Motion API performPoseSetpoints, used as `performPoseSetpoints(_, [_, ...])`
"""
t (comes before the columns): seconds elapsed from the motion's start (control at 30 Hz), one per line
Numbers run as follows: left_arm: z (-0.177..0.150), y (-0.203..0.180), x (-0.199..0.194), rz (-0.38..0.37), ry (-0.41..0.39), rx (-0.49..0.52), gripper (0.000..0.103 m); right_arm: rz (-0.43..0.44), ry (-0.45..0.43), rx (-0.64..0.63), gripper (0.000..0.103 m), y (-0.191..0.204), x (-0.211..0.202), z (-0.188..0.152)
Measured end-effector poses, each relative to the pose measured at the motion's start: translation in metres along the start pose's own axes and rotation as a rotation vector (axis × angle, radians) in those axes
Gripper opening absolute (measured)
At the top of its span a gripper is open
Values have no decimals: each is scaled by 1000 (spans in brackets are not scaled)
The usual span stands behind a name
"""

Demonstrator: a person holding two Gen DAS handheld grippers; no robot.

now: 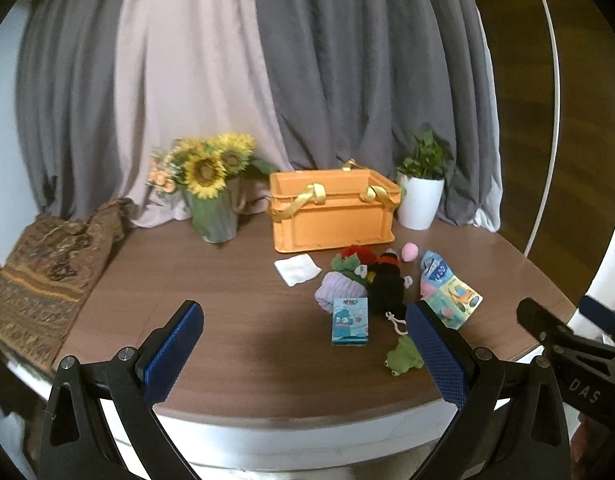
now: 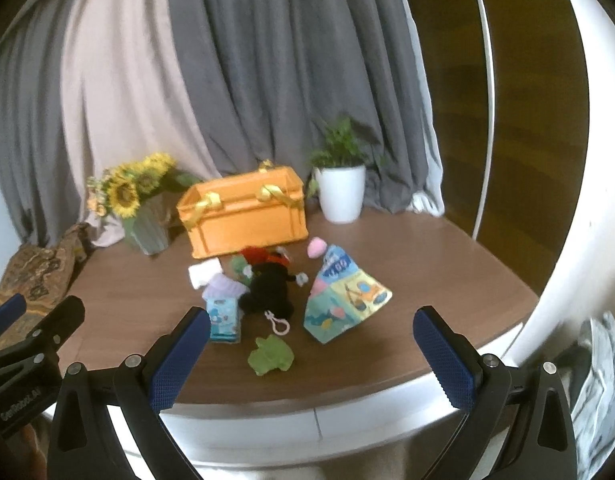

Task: Organize soft objects
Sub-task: 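Grasp the blue tissue pack with the left tool while the right tool grasps the green frog sponge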

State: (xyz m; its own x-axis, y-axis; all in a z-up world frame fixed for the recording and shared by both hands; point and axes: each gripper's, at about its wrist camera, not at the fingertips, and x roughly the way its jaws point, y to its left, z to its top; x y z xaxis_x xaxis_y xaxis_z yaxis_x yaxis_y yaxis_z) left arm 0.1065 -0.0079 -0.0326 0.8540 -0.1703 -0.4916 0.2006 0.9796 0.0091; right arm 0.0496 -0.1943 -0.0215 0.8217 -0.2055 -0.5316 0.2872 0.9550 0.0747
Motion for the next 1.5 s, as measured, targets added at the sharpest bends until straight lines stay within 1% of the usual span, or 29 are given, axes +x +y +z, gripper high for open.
performPoseSetpoints(0.1, [4,7,27,-43,24,26,103,-6,38,36,103,3,20,-3])
performPoseSetpoints(0.27, [7,17,74,-130,73,88,102,-50,106,124,102,14,62,-13])
performPoseSetpoints(0.37, [8,20,102,-194,117,112,100,-73,144,160,101,21,82,-19])
performPoseSetpoints(0.5, [10,21,139,-258,177,136,98,-107,185,221,99,28,106,-27])
performPoseSetpoints(0.63, [8,16,170,-322,226,173,96,-157,242,285,93,30,130,-41])
performPoseSetpoints(0.77, [3,9,195,-378,281,195,95,-187,298,362,90,30,149,-58])
performPoseSetpoints(0.87, [-1,2,210,-414,316,201,93,-208,337,397,86,32,160,-70])
performPoseSetpoints(0.97, [-3,-6,222,-435,335,207,93,-210,353,416,85,37,168,-78])
performPoseSetpoints(1.07, [-7,-12,234,-440,363,210,93,-216,347,406,84,45,175,-84])
performPoseSetpoints(1.2, [-13,-21,250,-434,406,209,92,-219,340,407,79,50,183,-87])
performPoseSetpoints(1.3, [-19,-27,259,-428,437,208,89,-225,327,424,77,49,188,-89])
performPoseSetpoints(1.37, [-22,-31,264,-425,451,213,89,-227,325,428,74,49,192,-90])
performPoseSetpoints(1.5, [-29,-39,270,-415,461,228,82,-227,317,436,72,49,195,-92])
